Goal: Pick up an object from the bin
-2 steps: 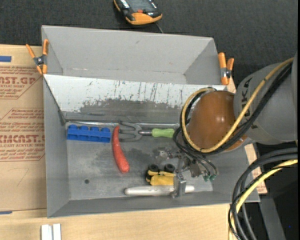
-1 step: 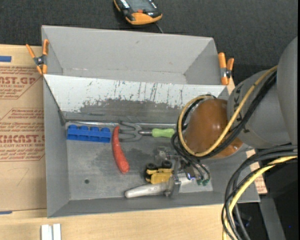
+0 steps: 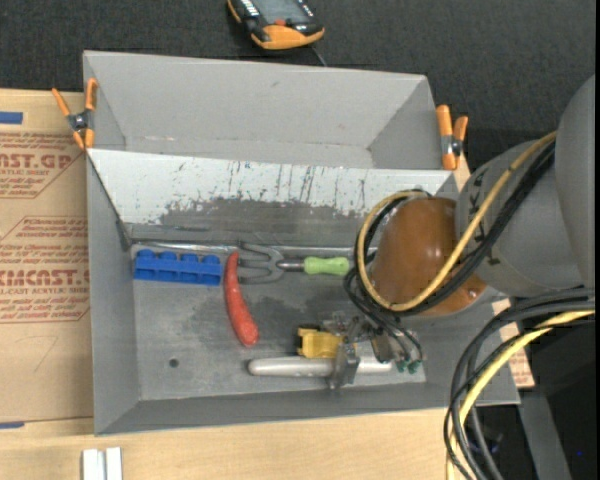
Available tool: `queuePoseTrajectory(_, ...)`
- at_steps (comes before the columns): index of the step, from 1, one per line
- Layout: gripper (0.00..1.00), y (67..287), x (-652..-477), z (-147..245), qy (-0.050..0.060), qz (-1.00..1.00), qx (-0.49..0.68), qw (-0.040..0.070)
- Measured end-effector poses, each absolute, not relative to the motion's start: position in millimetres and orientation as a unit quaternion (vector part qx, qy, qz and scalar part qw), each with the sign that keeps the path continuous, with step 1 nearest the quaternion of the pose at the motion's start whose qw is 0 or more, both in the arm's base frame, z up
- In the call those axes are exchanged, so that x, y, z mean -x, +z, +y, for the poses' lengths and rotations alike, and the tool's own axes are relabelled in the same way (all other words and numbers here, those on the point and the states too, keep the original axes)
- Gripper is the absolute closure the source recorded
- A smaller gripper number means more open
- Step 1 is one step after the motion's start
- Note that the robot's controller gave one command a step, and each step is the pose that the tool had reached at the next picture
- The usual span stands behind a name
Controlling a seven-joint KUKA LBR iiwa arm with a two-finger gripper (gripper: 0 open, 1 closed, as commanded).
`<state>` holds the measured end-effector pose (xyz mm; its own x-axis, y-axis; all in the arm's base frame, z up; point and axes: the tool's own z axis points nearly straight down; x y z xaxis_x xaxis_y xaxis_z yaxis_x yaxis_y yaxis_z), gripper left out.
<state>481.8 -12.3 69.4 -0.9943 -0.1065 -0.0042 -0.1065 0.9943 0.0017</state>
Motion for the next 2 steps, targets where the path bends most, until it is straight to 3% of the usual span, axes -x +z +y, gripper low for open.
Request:
queuePoseTrajectory(1, 1.0, 69, -481.8, -12, 0.001, 0.999, 0.053, 0.002)
queuePoseTrajectory(2, 1.0, 180, -483.5, -12, 0.001, 0.999, 0.054, 0.006)
